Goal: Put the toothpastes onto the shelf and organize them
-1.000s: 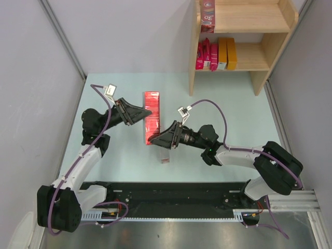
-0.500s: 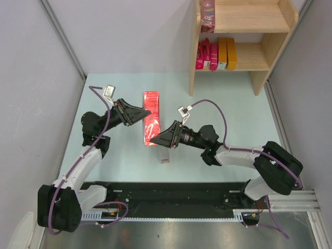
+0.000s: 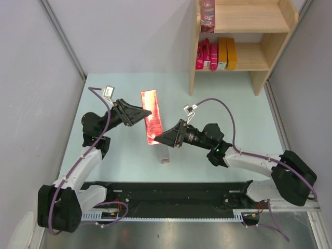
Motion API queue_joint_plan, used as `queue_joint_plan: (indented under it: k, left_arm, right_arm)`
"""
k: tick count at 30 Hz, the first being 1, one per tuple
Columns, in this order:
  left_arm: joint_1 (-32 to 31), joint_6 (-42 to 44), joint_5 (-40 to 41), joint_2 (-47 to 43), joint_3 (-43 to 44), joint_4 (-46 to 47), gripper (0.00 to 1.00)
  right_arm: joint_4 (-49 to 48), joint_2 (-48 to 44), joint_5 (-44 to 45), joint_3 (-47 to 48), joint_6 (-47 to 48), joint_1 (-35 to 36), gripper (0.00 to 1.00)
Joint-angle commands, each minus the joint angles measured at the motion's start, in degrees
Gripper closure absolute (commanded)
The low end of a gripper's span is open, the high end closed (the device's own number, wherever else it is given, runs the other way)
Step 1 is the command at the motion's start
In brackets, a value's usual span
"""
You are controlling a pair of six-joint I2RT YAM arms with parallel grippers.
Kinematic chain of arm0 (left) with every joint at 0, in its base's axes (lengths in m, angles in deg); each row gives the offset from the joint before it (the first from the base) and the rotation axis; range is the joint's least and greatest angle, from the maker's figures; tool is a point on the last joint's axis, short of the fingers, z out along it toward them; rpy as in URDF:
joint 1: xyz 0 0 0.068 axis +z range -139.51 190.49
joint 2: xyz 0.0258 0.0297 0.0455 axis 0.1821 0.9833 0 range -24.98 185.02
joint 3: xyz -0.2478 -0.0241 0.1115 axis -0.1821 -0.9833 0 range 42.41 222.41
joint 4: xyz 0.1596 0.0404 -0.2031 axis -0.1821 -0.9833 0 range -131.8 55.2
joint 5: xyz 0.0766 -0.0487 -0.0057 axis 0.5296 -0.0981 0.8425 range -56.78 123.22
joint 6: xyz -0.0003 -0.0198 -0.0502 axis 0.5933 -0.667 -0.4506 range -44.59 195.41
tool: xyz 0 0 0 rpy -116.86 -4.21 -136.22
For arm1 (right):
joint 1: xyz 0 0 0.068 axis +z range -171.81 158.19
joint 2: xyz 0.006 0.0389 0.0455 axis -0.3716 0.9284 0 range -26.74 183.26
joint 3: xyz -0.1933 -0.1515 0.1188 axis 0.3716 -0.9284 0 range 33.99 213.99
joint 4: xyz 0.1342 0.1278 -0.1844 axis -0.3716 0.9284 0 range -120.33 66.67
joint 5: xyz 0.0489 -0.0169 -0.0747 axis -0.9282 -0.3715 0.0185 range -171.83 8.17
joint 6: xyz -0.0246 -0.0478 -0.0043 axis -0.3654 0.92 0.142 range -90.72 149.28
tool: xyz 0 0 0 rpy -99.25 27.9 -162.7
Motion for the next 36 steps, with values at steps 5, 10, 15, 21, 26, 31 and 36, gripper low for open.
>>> queue_joint_plan:
  k: [5,10,15,21,26,31,36]
  left_arm:
    - [0.3,13.6,3.5,-4.8,3.5,-15.4,0.0]
    - [0.3,22.9,9.4,-9.5,5.9,-28.6,0.0]
    - [0.3,32.6,20.0,-11.7,9.2,-44.0,0.0]
    - [-0.4,37.3,33.9,-11.5,11.6,-57.0,0.0]
    - [-3.9,38.9,46.9,-7.7,15.1,-66.0,0.0]
    - [-5.7,39.4,47.1,-5.5,15.1,-65.8,0.0]
    - [-6.1,39.3,45.9,-4.1,14.2,-64.5,0.0]
  right_arm:
    - [13.5,-10.8,4.3,2.4,5.6,-4.7,0.71]
    - [23.2,-16.0,5.4,2.4,8.6,-7.4,0.72]
    - [29.5,-20.8,5.5,2.4,10.2,-10.9,0.73]
    - [36.3,-24.4,4.1,3.1,11.8,-14.7,0.73]
    - [43.5,-27.6,5.8,6.4,15.4,-16.7,0.74]
    - [50.3,-28.1,6.9,12.6,18.5,-18.0,0.74]
    - [56.0,-25.9,7.7,19.2,21.2,-19.1,0.74]
